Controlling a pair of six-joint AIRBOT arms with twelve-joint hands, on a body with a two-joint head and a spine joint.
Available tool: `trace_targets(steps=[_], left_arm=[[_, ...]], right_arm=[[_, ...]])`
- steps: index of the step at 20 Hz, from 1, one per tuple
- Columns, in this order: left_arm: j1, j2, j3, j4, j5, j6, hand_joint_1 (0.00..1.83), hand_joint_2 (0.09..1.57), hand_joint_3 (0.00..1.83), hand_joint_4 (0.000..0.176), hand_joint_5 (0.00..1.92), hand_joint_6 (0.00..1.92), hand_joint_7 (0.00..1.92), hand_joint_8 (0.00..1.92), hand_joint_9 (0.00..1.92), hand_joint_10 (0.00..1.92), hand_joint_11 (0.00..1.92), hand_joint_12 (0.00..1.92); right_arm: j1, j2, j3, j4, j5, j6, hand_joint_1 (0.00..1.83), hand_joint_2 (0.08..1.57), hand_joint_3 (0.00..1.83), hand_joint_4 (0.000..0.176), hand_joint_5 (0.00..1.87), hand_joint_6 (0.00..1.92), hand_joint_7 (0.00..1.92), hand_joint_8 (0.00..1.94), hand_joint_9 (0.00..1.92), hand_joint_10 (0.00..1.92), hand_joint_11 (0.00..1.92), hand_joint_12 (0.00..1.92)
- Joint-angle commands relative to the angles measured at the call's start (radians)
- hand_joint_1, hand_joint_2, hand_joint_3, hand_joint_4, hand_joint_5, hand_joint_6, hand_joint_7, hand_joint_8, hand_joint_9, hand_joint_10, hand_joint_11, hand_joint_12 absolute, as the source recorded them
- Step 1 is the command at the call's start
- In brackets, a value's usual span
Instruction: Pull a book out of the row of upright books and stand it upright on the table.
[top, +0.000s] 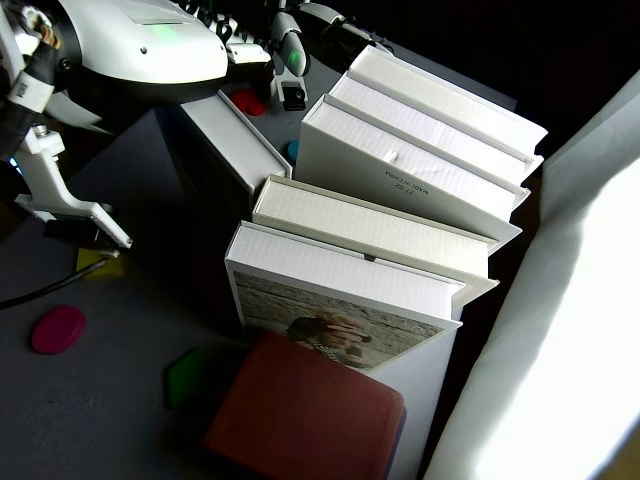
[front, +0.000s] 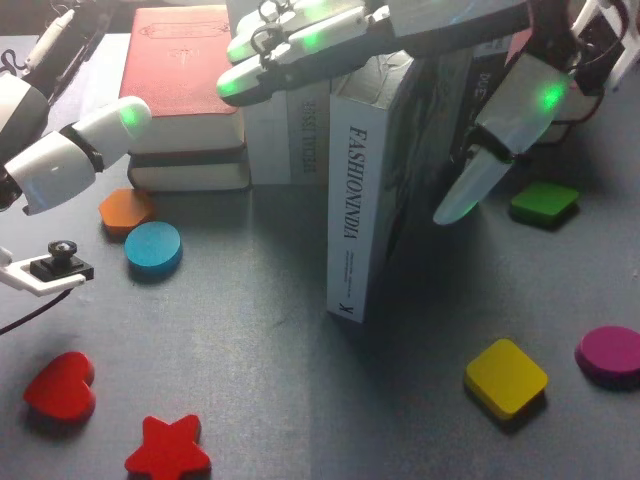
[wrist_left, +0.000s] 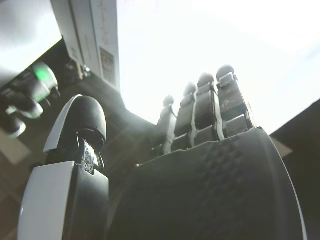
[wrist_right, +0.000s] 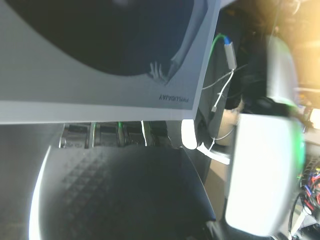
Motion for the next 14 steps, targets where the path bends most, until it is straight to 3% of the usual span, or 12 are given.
trace_targets(steps=[1, 3, 5, 6, 7, 8, 9, 10, 11, 12, 13, 14], left_arm=[[-0.008, -0.004, 0.009, -0.009, -0.124, -0.008, 0.40, 1.34, 0.00, 0.117, 0.02, 0.00, 0.00, 0.00, 0.00, 0.00, 0.00, 0.00], [-0.008, -0.003, 0.009, -0.009, -0.125, -0.008, 0.39, 1.33, 0.00, 0.116, 0.00, 0.00, 0.00, 0.00, 0.00, 0.00, 0.00, 0.00], [-0.009, -0.003, 0.009, -0.009, -0.128, -0.008, 0.36, 1.33, 0.00, 0.120, 0.02, 0.01, 0.00, 0.00, 0.00, 0.00, 0.00, 0.00], [-0.009, -0.003, 0.008, -0.009, -0.129, -0.009, 0.36, 1.33, 0.00, 0.108, 0.02, 0.01, 0.00, 0.00, 0.00, 0.00, 0.00, 0.00], [-0.009, -0.003, 0.007, -0.009, -0.131, -0.010, 0.34, 1.33, 0.00, 0.104, 0.01, 0.00, 0.00, 0.00, 0.00, 0.00, 0.00, 0.00], [-0.009, -0.003, 0.005, -0.009, -0.134, -0.010, 0.33, 1.33, 0.00, 0.109, 0.00, 0.00, 0.00, 0.00, 0.00, 0.00, 0.00, 0.00], [-0.009, -0.002, 0.003, -0.009, -0.137, -0.011, 0.33, 1.33, 0.00, 0.116, 0.00, 0.00, 0.00, 0.00, 0.00, 0.00, 0.00, 0.00], [-0.008, 0.000, 0.000, -0.009, -0.142, -0.011, 0.34, 1.34, 0.00, 0.101, 0.00, 0.00, 0.00, 0.00, 0.00, 0.00, 0.00, 0.00], [-0.008, 0.005, -0.005, -0.009, -0.149, -0.011, 0.35, 1.34, 0.00, 0.091, 0.01, 0.00, 0.00, 0.00, 0.00, 0.00, 0.00, 0.00], [-0.008, 0.010, -0.011, -0.009, -0.153, -0.011, 0.37, 1.34, 0.00, 0.082, 0.02, 0.01, 0.00, 0.00, 0.00, 0.00, 0.00, 0.00], [-0.008, 0.014, -0.015, -0.009, -0.159, -0.011, 0.38, 1.34, 0.00, 0.089, 0.03, 0.01, 0.00, 0.00, 0.00, 0.00, 0.00, 0.00], [-0.006, 0.017, -0.019, -0.009, -0.166, -0.011, 0.40, 1.33, 0.00, 0.093, 0.04, 0.01, 0.00, 0.00, 0.00, 0.00, 0.00, 0.00]], right_arm=[[0.022, 0.006, -0.003, 0.085, -0.018, -0.006, 0.67, 0.85, 0.00, 0.083, 0.00, 0.00, 0.00, 0.00, 0.00, 0.00, 0.00, 0.02], [0.027, 0.022, -0.010, 0.104, -0.026, -0.024, 0.65, 0.90, 0.00, 0.024, 0.00, 0.00, 0.00, 0.00, 0.00, 0.00, 0.00, 0.00], [0.033, 0.061, -0.023, 0.171, -0.039, -0.072, 0.61, 0.83, 0.00, 0.046, 0.00, 0.00, 0.00, 0.00, 0.00, 0.00, 0.00, 0.00], [0.033, 0.077, -0.027, 0.202, -0.044, -0.093, 0.67, 0.85, 0.00, 0.010, 0.00, 0.00, 0.00, 0.00, 0.00, 0.00, 0.00, 0.00], [0.034, 0.100, -0.035, 0.255, -0.054, -0.130, 0.57, 0.93, 0.00, 0.000, 0.00, 0.00, 0.00, 0.00, 0.00, 0.00, 0.00, 0.00], [0.034, 0.129, -0.042, 0.308, -0.063, -0.167, 0.39, 1.08, 0.07, 0.066, 0.00, 0.00, 0.00, 0.00, 0.00, 0.00, 0.00, 0.00], [0.034, 0.152, -0.047, 0.360, -0.065, -0.196, 0.40, 1.13, 0.08, 0.126, 0.00, 0.00, 0.00, 0.00, 0.00, 0.00, 0.00, 0.00], [0.034, 0.173, -0.052, 0.408, -0.065, -0.221, 0.45, 1.10, 0.06, 0.150, 0.00, 0.00, 0.00, 0.00, 0.00, 0.00, 0.00, 0.00], [0.028, 0.203, -0.065, 0.480, -0.067, -0.274, 0.41, 1.12, 0.07, 0.082, 0.00, 0.00, 0.00, 0.00, 0.00, 0.00, 0.00, 0.00], [0.014, 0.229, -0.077, 0.544, -0.070, -0.324, 0.46, 1.10, 0.06, 0.056, 0.00, 0.00, 0.00, 0.00, 0.00, 0.00, 0.00, 0.00], [-0.002, 0.254, -0.087, 0.612, -0.070, -0.373, 0.48, 1.08, 0.04, 0.056, 0.00, 0.00, 0.00, 0.00, 0.00, 0.00, 0.00, 0.00], [-0.023, 0.277, -0.096, 0.691, -0.070, -0.426, 0.46, 1.05, 0.03, 0.072, 0.00, 0.00, 0.00, 0.00, 0.00, 0.00, 0.00, 0.00]])
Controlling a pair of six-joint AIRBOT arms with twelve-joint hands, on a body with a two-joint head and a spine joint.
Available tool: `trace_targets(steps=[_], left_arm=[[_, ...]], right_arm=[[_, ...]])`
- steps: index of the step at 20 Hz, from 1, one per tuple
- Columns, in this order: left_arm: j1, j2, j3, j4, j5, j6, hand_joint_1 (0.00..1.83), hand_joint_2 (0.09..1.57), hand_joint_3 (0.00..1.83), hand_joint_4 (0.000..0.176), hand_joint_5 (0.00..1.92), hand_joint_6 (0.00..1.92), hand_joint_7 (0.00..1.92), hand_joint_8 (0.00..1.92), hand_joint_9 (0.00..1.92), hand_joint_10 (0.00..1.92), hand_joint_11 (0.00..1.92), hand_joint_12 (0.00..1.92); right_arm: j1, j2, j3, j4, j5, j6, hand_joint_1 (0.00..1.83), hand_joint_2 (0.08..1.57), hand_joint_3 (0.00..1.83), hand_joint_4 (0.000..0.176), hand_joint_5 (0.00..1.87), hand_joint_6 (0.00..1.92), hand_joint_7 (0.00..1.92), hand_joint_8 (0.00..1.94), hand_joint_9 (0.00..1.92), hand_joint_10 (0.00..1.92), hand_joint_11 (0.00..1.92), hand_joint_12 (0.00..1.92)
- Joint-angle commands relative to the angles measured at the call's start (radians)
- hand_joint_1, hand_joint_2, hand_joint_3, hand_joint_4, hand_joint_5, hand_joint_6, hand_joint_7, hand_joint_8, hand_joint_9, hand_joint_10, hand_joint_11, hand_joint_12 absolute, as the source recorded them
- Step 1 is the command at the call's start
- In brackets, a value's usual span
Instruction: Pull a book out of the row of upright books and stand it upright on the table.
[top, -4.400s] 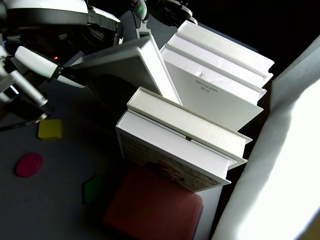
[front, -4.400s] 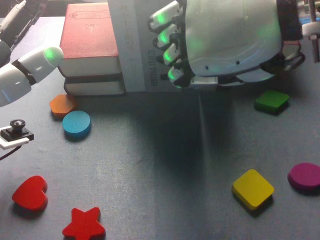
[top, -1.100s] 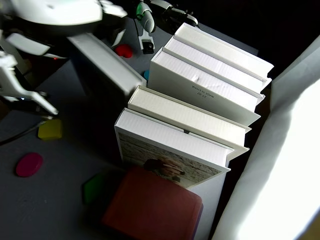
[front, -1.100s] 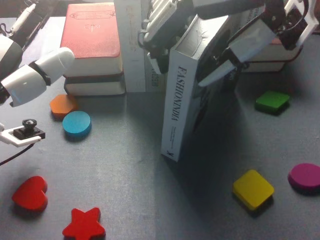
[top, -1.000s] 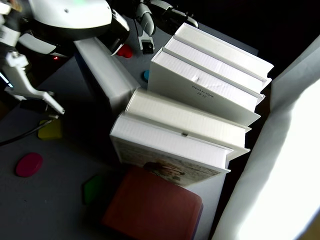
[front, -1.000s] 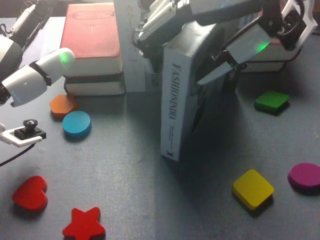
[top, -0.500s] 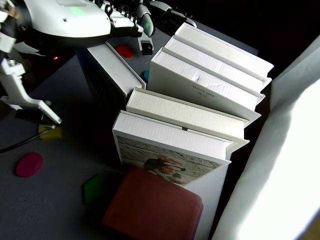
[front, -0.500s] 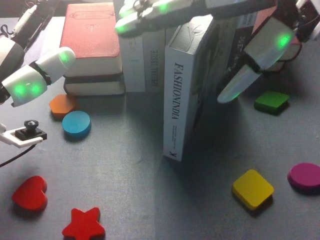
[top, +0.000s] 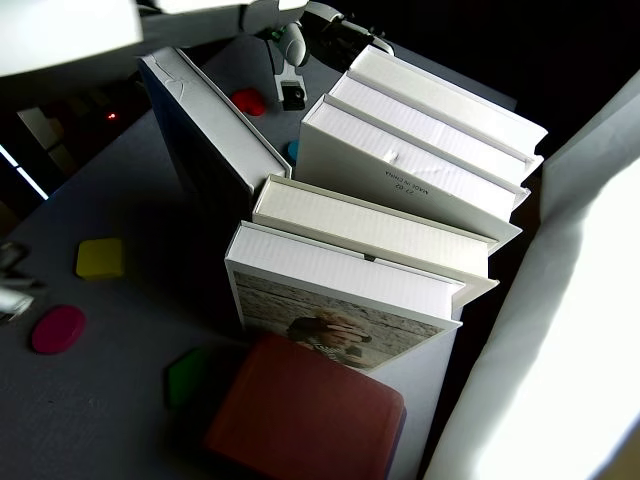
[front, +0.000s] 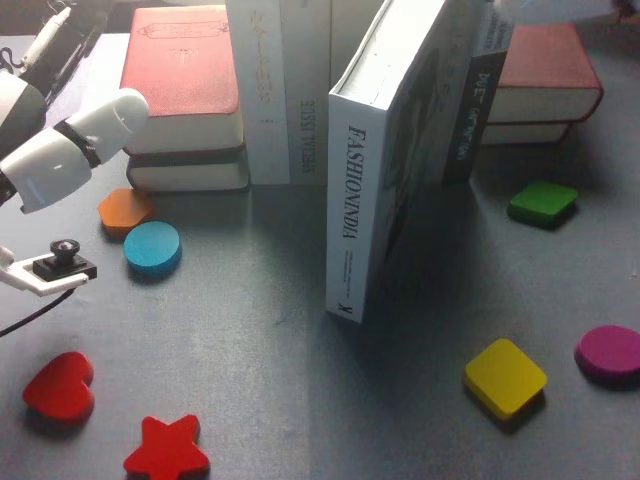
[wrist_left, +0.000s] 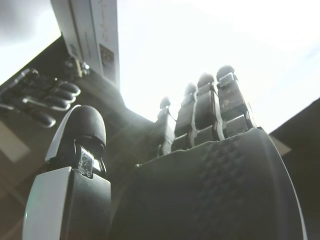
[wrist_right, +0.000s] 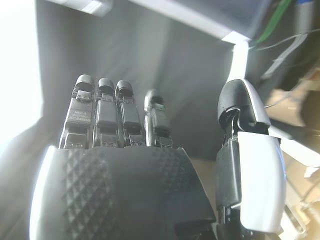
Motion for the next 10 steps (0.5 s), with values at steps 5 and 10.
trace_targets(steps=[5, 10], left_arm=[[0.003, 0.030, -0.027, -0.012, -0.178, -0.003, 0.46, 1.34, 0.00, 0.081, 0.05, 0.01, 0.00, 0.00, 0.00, 0.00, 0.00, 0.00], [0.004, 0.054, -0.053, -0.003, -0.218, 0.009, 0.38, 1.35, 0.00, 0.057, 0.02, 0.00, 0.00, 0.00, 0.00, 0.00, 0.00, 0.00]], right_arm=[[-0.132, 0.065, -0.023, 0.383, 0.044, -0.197, 0.46, 1.10, 0.05, 0.000, 0.00, 0.00, 0.00, 0.00, 0.00, 0.00, 0.00, 0.00], [-0.329, 0.113, -0.080, 0.740, 0.162, -0.452, 0.26, 1.26, 0.04, 0.024, 0.00, 0.00, 0.00, 0.00, 0.00, 0.00, 0.00, 0.00]])
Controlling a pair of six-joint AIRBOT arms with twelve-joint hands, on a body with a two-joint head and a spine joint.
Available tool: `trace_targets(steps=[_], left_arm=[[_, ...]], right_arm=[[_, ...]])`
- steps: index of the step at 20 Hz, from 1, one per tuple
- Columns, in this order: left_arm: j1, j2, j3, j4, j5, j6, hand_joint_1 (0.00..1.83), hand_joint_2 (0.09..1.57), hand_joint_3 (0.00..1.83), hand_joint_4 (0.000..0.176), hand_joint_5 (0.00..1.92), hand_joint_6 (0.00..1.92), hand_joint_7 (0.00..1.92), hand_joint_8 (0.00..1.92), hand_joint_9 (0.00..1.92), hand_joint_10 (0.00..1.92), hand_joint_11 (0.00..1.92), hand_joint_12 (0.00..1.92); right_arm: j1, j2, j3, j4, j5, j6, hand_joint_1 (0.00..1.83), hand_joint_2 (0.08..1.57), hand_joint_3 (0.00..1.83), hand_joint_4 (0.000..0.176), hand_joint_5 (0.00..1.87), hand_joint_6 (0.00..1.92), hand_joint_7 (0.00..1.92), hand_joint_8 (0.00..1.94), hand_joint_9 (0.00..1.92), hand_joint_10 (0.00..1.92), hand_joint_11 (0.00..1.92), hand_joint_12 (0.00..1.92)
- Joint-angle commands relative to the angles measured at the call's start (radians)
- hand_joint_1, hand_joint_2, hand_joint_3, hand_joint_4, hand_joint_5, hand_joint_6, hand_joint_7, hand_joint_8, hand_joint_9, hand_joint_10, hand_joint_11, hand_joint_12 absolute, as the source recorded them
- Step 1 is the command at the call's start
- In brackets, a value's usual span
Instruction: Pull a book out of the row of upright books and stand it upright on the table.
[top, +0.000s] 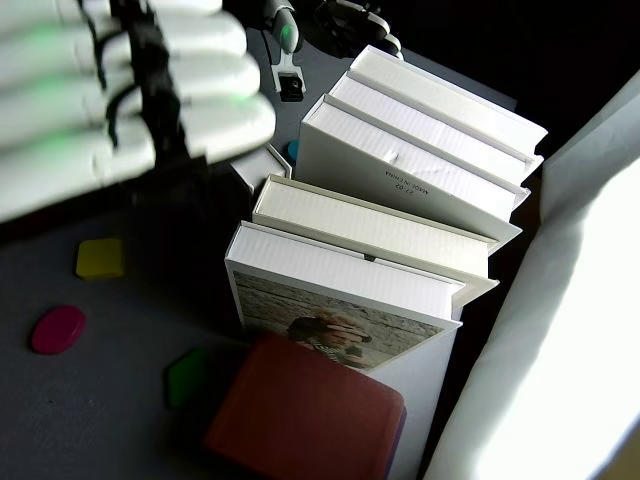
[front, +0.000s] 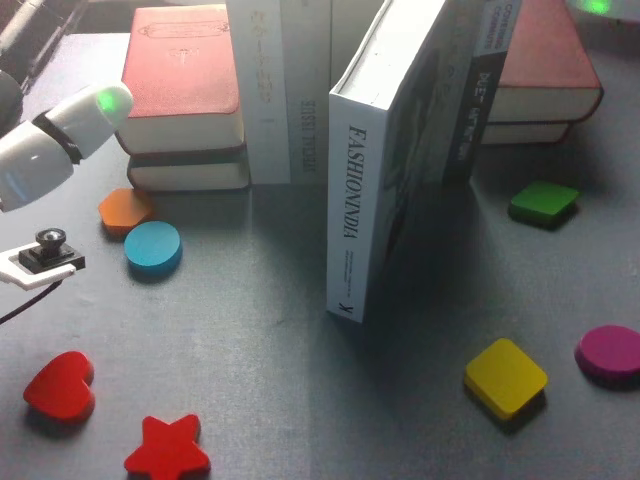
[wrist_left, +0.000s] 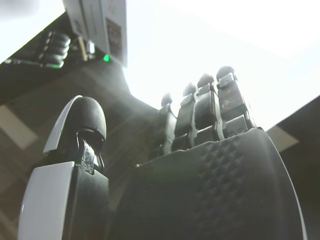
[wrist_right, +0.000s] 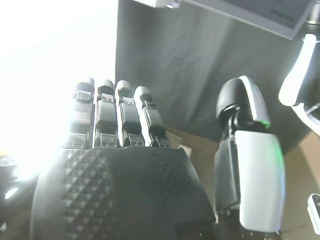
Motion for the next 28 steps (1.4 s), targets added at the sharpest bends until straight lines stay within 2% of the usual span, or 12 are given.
trace_targets(steps=[1, 4, 8, 10, 11, 12, 13, 17, 21, 23, 25, 28], left_arm=[[-0.003, 0.011, -0.005, -0.011, -0.139, -0.002, 0.34, 1.34, 0.00, 0.043, 0.02, 0.00, 0.00, 0.00, 0.00, 0.00, 0.00, 0.00], [0.001, 0.027, -0.020, -0.012, -0.173, 0.004, 0.36, 1.33, 0.00, 0.066, 0.00, 0.00, 0.00, 0.00, 0.00, 0.00, 0.00, 0.00], [0.003, 0.040, -0.035, -0.010, -0.214, 0.012, 0.27, 1.38, 0.01, 0.072, 0.00, 0.00, 0.00, 0.00, 0.00, 0.00, 0.00, 0.00], [0.003, 0.044, -0.040, -0.004, -0.224, 0.013, 0.18, 1.36, 0.00, 0.129, 0.00, 0.00, 0.00, 0.00, 0.00, 0.00, 0.00, 0.00], [0.003, 0.045, -0.042, 0.001, -0.226, 0.013, 0.15, 1.36, 0.00, 0.139, 0.00, 0.00, 0.00, 0.00, 0.00, 0.00, 0.00, 0.00], [0.003, 0.048, -0.044, 0.005, -0.234, 0.008, 0.15, 1.36, 0.00, 0.139, 0.00, 0.00, 0.00, 0.00, 0.00, 0.00, 0.00, 0.00], [0.003, 0.052, -0.047, 0.008, -0.234, 0.005, 0.10, 1.36, 0.00, 0.104, 0.00, 0.00, 0.00, 0.00, 0.00, 0.00, 0.00, 0.00], [0.000, 0.060, -0.052, 0.024, -0.237, 0.003, 0.08, 1.44, 0.02, 0.135, 0.00, 0.00, 0.00, 0.00, 0.00, 0.00, 0.00, 0.00], [-0.008, 0.060, -0.049, 0.041, -0.237, 0.005, 0.06, 1.40, 0.00, 0.116, 0.00, 0.00, 0.00, 0.00, 0.00, 0.00, 0.00, 0.00], [-0.007, 0.061, -0.053, 0.047, -0.238, 0.014, 0.18, 1.36, 0.00, 0.121, 0.00, 0.00, 0.00, 0.00, 0.00, 0.00, 0.00, 0.00], [-0.008, 0.064, -0.057, 0.052, -0.238, 0.019, 0.21, 1.33, 0.00, 0.085, 0.00, 0.00, 0.00, 0.00, 0.00, 0.00, 0.00, 0.00], [-0.018, 0.072, -0.067, 0.066, -0.238, 0.021, 0.30, 1.27, 0.00, 0.096, 0.00, 0.00, 0.00, 0.00, 0.00, 0.00, 0.00, 0.00]], right_arm=[[-0.003, 0.008, -0.005, 0.096, 0.136, -0.018, 0.24, 1.29, 0.02, 0.028, 0.00, 0.00, 0.00, 0.00, 0.00, 0.00, 0.00, 0.00], [-0.178, 0.031, -0.049, 0.295, 0.291, -0.125, 0.27, 1.30, 0.01, 0.000, 0.00, 0.00, 0.00, 0.00, 0.00, 0.00, 0.00, 0.00], [-0.381, 0.028, -0.088, 0.474, 0.508, -0.182, 0.29, 1.29, 0.00, 0.000, 0.00, 0.00, 0.00, 0.00, 0.00, 0.00, 0.03, 0.01], [-0.440, 0.022, -0.107, 0.533, 0.603, -0.196, 0.31, 1.30, 0.00, 0.000, 0.00, 0.00, 0.00, 0.00, 0.00, 0.00, 0.00, 0.34], [-0.473, 0.025, -0.122, 0.557, 0.646, -0.208, 0.32, 1.30, 0.00, 0.000, 0.00, 0.00, 0.00, 0.00, 0.00, 0.00, 0.00, 0.50], [-0.498, 0.025, -0.132, 0.575, 0.678, -0.220, 0.32, 1.30, 0.00, 0.000, 0.00, 0.00, 0.00, 0.00, 0.00, 0.00, 0.00, 0.50], [-0.510, 0.025, -0.139, 0.583, 0.698, -0.228, 0.37, 1.33, 0.00, 0.000, 0.00, 0.00, 0.00, 0.00, 0.00, 0.00, 0.00, 0.73], [-0.525, 0.024, -0.156, 0.586, 0.754, -0.246, 0.42, 1.34, 0.00, 0.000, 0.00, 0.00, 0.00, 0.00, 0.00, 0.00, 0.00, 0.60], [-0.537, 0.014, -0.158, 0.589, 0.773, -0.255, 0.44, 1.34, 0.00, 0.000, 0.00, 0.00, 0.00, 0.00, 0.00, 0.00, 0.00, 0.60], [-0.538, 0.006, -0.157, 0.586, 0.784, -0.255, 0.54, 1.31, 0.00, 0.000, 0.00, 0.00, 0.00, 0.00, 0.00, 0.00, 0.00, 0.81], [-0.541, 0.005, -0.159, 0.585, 0.793, -0.255, 0.49, 1.34, 0.01, 0.000, 0.00, 0.00, 0.00, 0.00, 0.00, 0.00, 0.00, 0.82], [-0.545, 0.013, -0.170, 0.587, 0.808, -0.255, 0.44, 1.34, 0.00, 0.000, 0.00, 0.00, 0.00, 0.00, 0.00, 0.00, 0.00, 0.86]])
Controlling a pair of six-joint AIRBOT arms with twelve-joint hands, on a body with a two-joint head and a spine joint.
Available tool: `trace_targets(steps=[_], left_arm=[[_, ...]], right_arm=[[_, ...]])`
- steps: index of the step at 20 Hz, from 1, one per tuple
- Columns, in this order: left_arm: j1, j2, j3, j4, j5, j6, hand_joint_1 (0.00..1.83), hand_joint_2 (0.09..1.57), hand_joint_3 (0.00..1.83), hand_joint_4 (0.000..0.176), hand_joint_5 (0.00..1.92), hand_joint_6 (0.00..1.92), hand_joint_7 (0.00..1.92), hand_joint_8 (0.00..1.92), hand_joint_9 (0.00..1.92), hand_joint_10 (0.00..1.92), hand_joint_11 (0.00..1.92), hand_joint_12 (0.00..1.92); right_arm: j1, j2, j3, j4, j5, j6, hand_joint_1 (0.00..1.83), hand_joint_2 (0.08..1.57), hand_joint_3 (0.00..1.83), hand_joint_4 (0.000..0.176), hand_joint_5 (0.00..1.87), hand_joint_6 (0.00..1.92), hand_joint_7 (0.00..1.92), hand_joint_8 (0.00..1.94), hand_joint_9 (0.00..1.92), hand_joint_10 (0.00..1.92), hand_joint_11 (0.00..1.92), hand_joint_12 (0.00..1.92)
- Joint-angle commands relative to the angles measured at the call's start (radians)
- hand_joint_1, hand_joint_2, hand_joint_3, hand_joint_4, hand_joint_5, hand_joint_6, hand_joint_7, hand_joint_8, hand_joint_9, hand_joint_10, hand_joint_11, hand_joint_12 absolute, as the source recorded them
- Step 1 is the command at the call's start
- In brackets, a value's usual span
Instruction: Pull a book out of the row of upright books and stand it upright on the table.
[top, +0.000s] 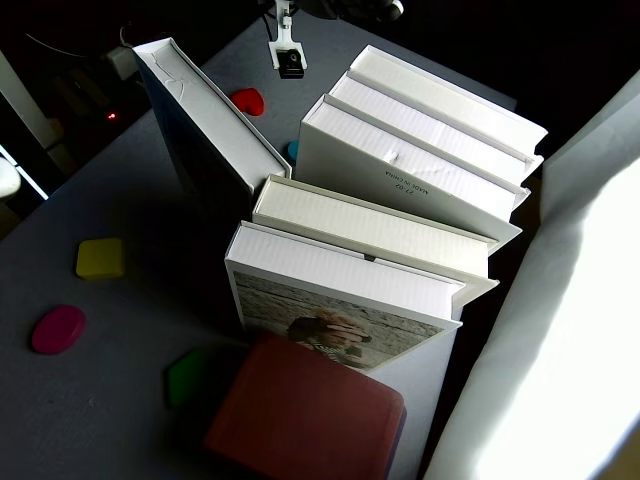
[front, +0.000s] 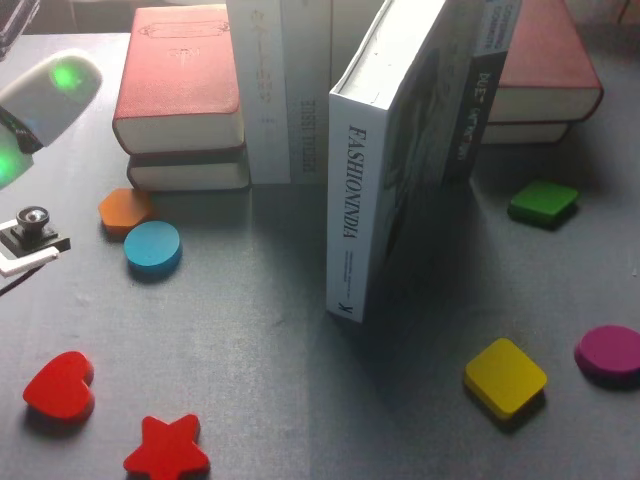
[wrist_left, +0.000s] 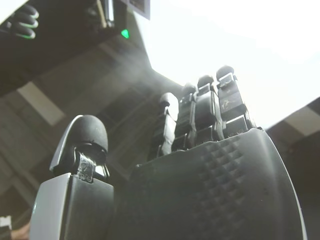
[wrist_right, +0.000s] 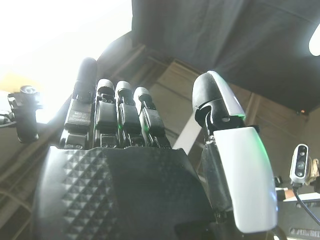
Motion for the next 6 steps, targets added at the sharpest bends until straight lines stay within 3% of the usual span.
trace_targets(steps=[1, 2, 3, 4, 5, 6], left_arm=[[-0.014, 0.011, -0.012, -0.011, -0.120, 0.002, 0.32, 1.26, 0.00, 0.109, 0.00, 0.00, 0.00, 0.00, 0.00, 0.00, 0.00, 0.00], [-0.014, 0.016, -0.017, -0.010, -0.120, 0.005, 0.34, 1.29, 0.00, 0.117, 0.00, 0.00, 0.00, 0.00, 0.00, 0.00, 0.00, 0.00], [-0.016, 0.025, -0.026, -0.007, -0.121, 0.016, 0.39, 1.30, 0.00, 0.127, 0.00, 0.00, 0.00, 0.00, 0.00, 0.00, 0.00, 0.00], [-0.018, 0.029, -0.030, -0.004, -0.121, 0.021, 0.42, 1.31, 0.00, 0.127, 0.00, 0.00, 0.00, 0.00, 0.00, 0.00, 0.00, 0.00], [-0.021, 0.030, -0.028, 0.001, -0.121, 0.019, 0.43, 1.31, 0.00, 0.143, 0.00, 0.00, 0.00, 0.00, 0.00, 0.00, 0.00, 0.00], [-0.026, 0.029, -0.021, 0.012, -0.121, 0.013, 0.43, 1.31, 0.00, 0.143, 0.00, 0.00, 0.00, 0.00, 0.00, 0.00, 0.00, 0.00]], right_arm=[[0.003, 0.005, -0.005, 0.032, 0.127, 0.001, 0.43, 1.34, 0.00, 0.000, 0.00, 0.00, 0.00, 0.00, 0.00, 0.00, 0.00, 0.86], [0.002, 0.006, -0.007, 0.034, 0.134, 0.001, 0.42, 1.36, 0.00, 0.000, 0.00, 0.00, 0.00, 0.00, 0.00, 0.00, 0.00, 0.92], [0.002, 0.008, -0.009, 0.037, 0.151, -0.001, 0.41, 1.36, 0.00, 0.000, 0.00, 0.00, 0.00, 0.00, 0.01, 0.00, 0.00, 1.13], [0.000, 0.009, -0.012, 0.040, 0.169, -0.005, 0.42, 1.36, 0.00, 0.000, 0.00, 0.00, 0.00, 0.00, 0.00, 0.00, 0.00, 1.17], [-0.006, 0.009, -0.015, 0.048, 0.189, -0.013, 0.41, 1.35, 0.00, 0.000, 0.00, 0.00, 0.00, 0.00, 0.00, 0.00, 0.00, 1.09], [-0.018, 0.005, -0.016, 0.060, 0.210, -0.019, 0.41, 1.35, 0.00, 0.000, 0.00, 0.00, 0.00, 0.00, 0.00, 0.00, 0.00, 1.09]])
